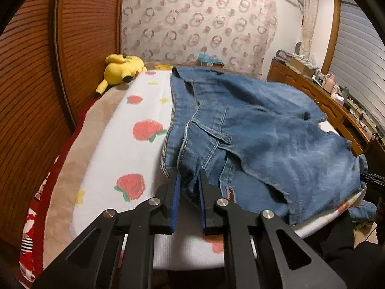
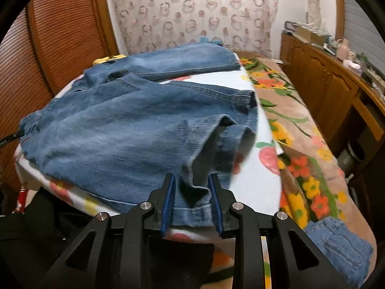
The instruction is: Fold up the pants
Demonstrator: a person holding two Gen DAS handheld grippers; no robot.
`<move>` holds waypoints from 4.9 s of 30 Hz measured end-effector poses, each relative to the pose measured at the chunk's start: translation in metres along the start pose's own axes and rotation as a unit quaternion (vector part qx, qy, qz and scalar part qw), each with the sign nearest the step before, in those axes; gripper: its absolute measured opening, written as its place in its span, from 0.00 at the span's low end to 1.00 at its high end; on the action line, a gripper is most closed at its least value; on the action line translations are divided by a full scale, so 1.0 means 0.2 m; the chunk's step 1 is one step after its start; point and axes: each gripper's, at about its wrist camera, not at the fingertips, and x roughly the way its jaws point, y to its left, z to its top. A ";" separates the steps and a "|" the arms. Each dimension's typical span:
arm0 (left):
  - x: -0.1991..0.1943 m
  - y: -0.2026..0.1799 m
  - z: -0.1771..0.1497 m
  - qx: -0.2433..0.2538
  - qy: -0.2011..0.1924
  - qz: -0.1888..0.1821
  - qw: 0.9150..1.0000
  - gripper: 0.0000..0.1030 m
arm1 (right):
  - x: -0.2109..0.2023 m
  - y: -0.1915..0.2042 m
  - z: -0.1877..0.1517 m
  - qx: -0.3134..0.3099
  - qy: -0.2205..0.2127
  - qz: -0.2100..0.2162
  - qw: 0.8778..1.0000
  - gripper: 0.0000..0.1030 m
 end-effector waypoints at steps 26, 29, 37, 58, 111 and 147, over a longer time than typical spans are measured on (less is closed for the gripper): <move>-0.55 -0.17 0.32 0.037 -0.136 -0.023 0.990 0.10 | -0.56 -0.02 0.23 -0.073 -0.197 -0.008 0.978 0.05; -0.60 -0.18 0.34 0.036 -0.150 -0.027 0.988 0.10 | -0.60 0.00 0.17 -0.080 -0.213 -0.009 0.974 0.05; -0.57 -0.15 0.38 0.038 -0.152 -0.016 0.988 0.10 | -0.61 0.03 0.11 -0.104 -0.231 -0.017 0.967 0.05; -0.18 -0.13 0.40 0.037 -0.095 -0.009 0.995 0.10 | -0.27 -0.07 0.21 -0.083 -0.180 -0.027 0.980 0.05; 0.79 -0.02 0.99 0.029 -0.006 0.069 0.997 0.23 | 0.94 -0.24 1.09 -0.111 -0.086 -0.021 0.990 0.05; 1.09 -0.56 1.07 0.186 0.083 -0.076 0.976 0.72 | 1.12 -0.34 1.16 -0.107 -0.014 0.005 0.994 0.59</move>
